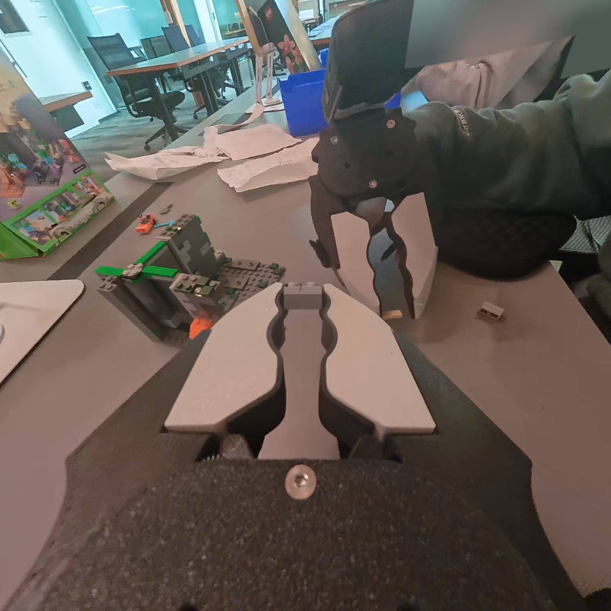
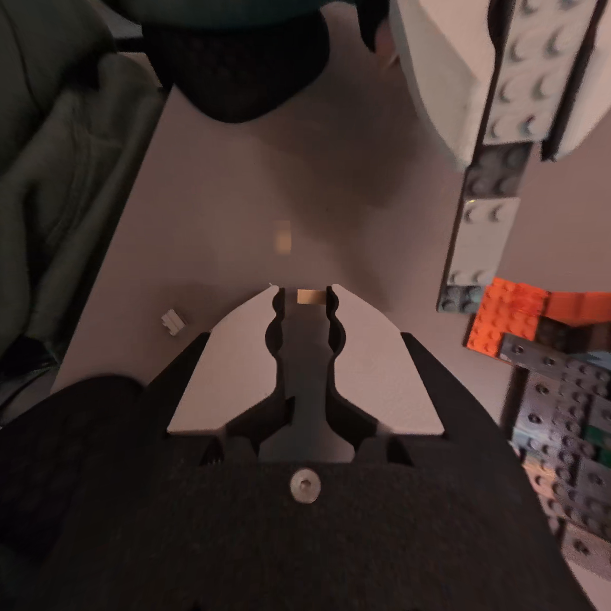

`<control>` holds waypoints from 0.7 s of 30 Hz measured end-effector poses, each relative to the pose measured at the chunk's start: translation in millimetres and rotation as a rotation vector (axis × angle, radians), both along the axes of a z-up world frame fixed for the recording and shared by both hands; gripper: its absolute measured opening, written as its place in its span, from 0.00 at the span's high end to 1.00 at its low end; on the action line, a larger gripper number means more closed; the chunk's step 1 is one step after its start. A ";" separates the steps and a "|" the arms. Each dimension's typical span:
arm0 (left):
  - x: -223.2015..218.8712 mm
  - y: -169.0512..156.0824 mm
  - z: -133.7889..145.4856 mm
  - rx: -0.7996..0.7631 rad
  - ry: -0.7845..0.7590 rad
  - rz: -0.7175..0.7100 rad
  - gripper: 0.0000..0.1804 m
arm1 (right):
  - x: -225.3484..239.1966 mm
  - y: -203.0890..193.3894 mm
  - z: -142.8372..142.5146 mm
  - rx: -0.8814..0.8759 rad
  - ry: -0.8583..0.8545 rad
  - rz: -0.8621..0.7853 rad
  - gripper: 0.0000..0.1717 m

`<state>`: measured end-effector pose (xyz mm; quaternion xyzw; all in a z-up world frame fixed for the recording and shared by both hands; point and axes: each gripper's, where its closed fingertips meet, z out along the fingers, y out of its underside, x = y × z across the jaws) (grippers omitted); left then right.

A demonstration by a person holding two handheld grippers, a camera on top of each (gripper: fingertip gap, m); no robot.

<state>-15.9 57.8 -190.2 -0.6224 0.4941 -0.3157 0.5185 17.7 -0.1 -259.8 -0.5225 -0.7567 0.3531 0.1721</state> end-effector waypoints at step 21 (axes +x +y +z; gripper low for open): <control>6.5 -4.5 -8.4 -0.017 0.035 -0.020 0.90 | -7.7 -3.2 24.9 -0.102 0.131 -0.008 0.79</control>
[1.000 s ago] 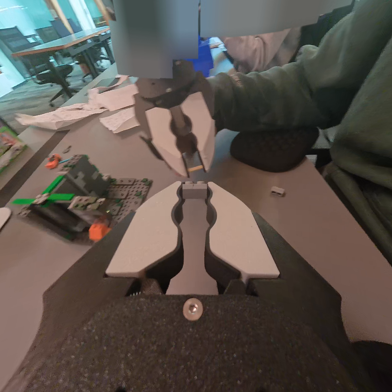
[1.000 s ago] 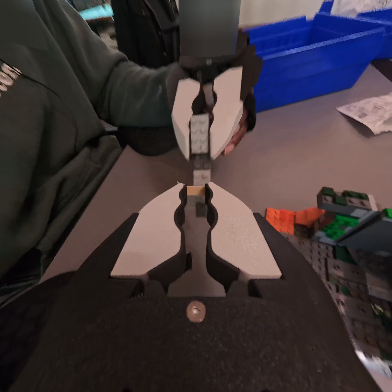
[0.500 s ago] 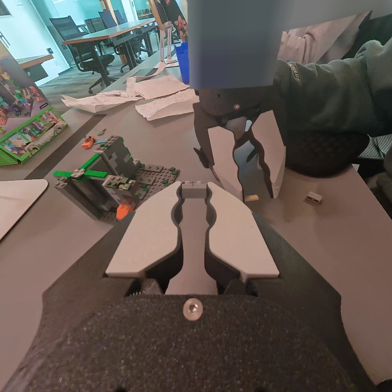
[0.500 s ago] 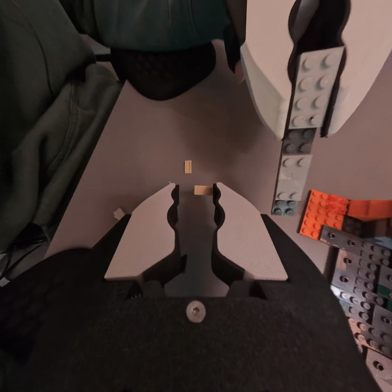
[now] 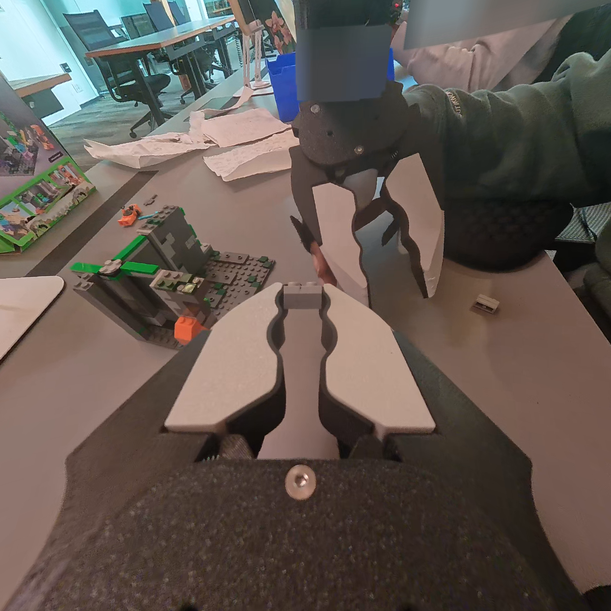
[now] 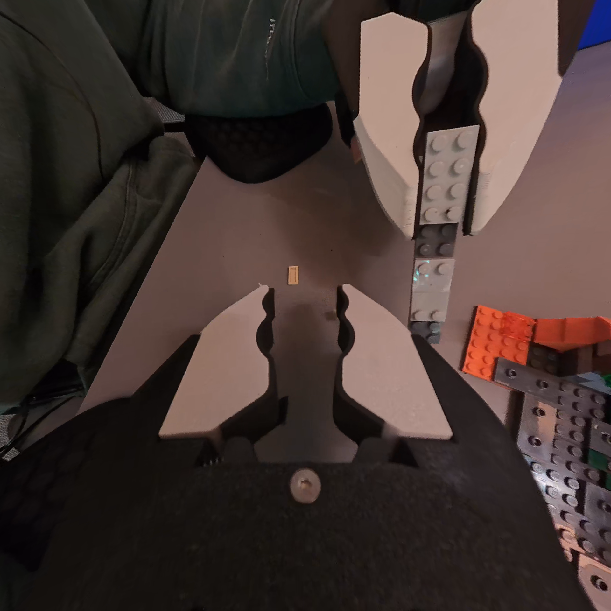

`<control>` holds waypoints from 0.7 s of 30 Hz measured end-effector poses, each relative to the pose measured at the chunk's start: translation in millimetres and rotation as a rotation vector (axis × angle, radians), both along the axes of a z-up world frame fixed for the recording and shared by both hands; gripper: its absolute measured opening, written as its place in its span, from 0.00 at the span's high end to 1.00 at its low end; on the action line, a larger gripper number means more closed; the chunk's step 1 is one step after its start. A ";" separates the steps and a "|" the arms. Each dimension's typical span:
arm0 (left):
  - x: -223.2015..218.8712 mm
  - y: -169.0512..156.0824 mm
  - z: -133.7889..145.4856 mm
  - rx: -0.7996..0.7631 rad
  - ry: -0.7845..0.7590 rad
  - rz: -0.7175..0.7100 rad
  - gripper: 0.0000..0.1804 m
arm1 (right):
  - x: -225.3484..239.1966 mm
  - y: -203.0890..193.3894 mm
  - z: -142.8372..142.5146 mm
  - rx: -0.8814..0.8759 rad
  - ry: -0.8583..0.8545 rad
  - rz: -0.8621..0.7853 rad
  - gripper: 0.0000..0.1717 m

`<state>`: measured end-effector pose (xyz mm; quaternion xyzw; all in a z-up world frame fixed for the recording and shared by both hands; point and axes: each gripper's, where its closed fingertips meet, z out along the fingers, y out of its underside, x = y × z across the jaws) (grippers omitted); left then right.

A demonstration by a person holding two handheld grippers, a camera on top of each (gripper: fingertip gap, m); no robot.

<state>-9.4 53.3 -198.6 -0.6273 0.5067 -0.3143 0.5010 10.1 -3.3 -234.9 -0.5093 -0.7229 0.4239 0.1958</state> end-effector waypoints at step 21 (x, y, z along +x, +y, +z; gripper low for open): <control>4.7 -9.4 13.7 -0.014 -0.095 -0.058 0.90 | -19.4 51.0 19.9 0.239 0.190 -0.242 0.90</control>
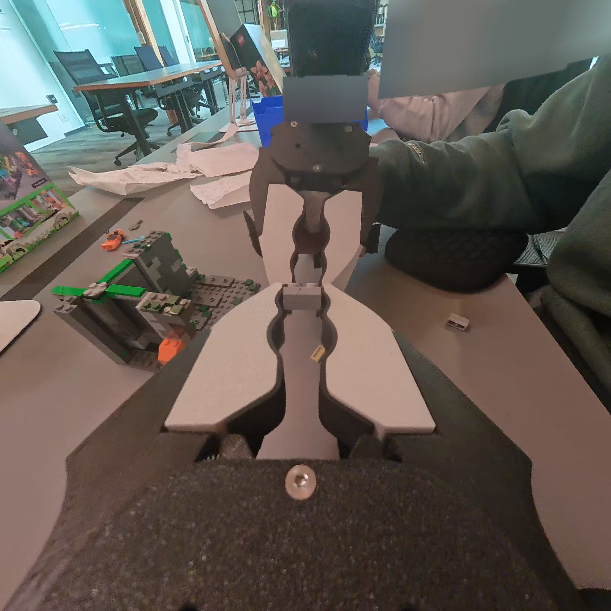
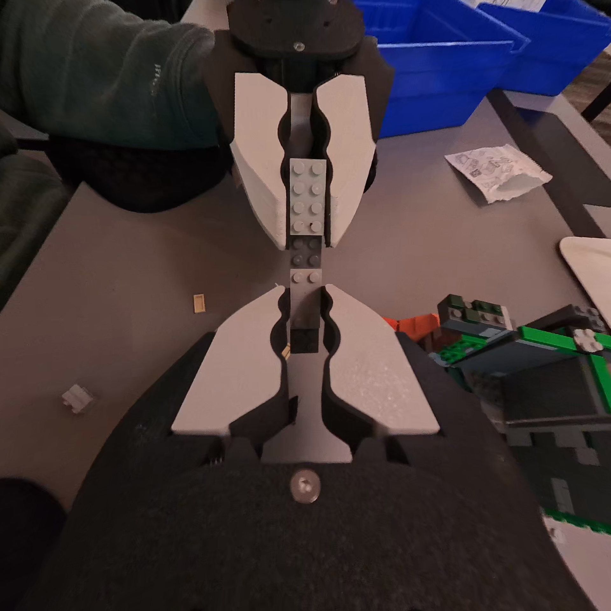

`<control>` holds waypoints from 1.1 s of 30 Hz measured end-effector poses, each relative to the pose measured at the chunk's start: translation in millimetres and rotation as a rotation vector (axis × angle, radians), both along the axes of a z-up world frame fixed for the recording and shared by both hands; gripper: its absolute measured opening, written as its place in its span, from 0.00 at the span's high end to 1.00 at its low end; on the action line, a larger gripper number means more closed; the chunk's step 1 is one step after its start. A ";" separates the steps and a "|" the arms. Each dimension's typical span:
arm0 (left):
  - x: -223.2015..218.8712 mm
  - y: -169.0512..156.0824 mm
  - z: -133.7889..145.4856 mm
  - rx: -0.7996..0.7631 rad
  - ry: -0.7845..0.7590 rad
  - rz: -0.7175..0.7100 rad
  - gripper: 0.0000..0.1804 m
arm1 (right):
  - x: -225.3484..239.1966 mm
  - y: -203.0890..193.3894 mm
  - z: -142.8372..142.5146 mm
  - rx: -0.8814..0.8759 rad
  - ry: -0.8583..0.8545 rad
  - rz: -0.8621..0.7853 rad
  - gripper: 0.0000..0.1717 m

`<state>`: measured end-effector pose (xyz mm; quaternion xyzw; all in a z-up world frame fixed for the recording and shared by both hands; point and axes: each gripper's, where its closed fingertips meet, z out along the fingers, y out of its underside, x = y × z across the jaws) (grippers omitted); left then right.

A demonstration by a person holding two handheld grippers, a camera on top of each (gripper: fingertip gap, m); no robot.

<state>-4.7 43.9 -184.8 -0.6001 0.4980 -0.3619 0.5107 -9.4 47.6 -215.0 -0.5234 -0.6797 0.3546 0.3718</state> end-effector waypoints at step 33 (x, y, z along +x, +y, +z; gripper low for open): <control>9.8 -31.3 1.0 0.063 0.063 -0.151 0.90 | 13.9 -35.5 11.1 -0.340 0.085 0.250 0.90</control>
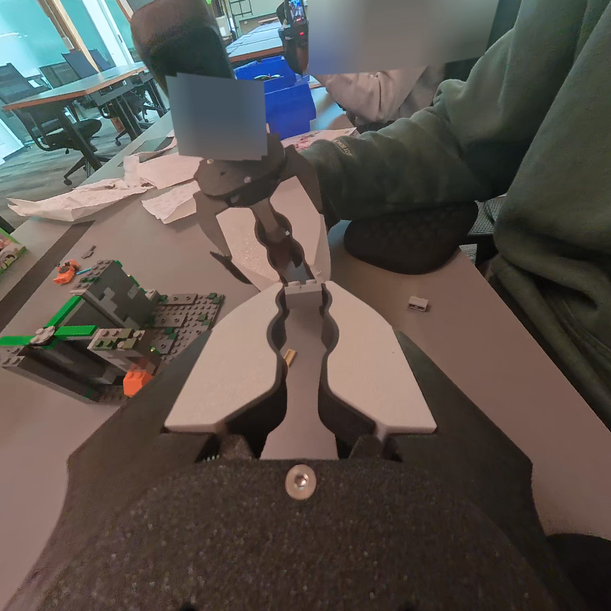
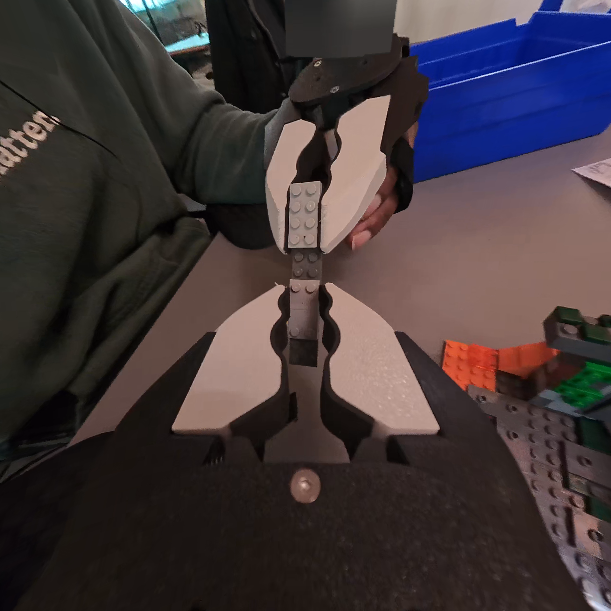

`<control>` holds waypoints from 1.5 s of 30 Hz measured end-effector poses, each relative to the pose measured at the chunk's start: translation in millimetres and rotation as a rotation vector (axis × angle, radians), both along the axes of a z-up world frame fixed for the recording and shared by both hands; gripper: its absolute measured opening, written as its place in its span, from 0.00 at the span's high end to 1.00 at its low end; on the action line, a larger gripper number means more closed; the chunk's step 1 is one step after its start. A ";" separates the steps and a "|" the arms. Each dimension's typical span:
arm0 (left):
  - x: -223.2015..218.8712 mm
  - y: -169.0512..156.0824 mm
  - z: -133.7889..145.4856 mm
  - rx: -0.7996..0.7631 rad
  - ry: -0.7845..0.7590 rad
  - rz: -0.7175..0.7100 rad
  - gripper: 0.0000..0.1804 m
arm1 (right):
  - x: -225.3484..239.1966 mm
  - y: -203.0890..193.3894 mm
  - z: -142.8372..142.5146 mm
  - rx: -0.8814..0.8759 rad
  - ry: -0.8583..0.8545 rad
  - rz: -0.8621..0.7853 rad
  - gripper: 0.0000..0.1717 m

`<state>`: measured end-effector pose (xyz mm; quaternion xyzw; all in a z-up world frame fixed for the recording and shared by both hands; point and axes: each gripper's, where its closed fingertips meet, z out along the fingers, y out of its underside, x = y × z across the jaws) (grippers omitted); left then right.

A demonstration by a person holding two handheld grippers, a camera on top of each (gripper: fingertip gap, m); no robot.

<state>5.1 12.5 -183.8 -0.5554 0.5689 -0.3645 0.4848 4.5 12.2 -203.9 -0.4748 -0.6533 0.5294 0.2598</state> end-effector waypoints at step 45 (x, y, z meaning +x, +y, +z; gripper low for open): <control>-15.0 47.3 -8.0 -0.155 0.009 0.267 0.90 | -21.9 50.0 -0.1 0.485 -0.009 -0.352 0.90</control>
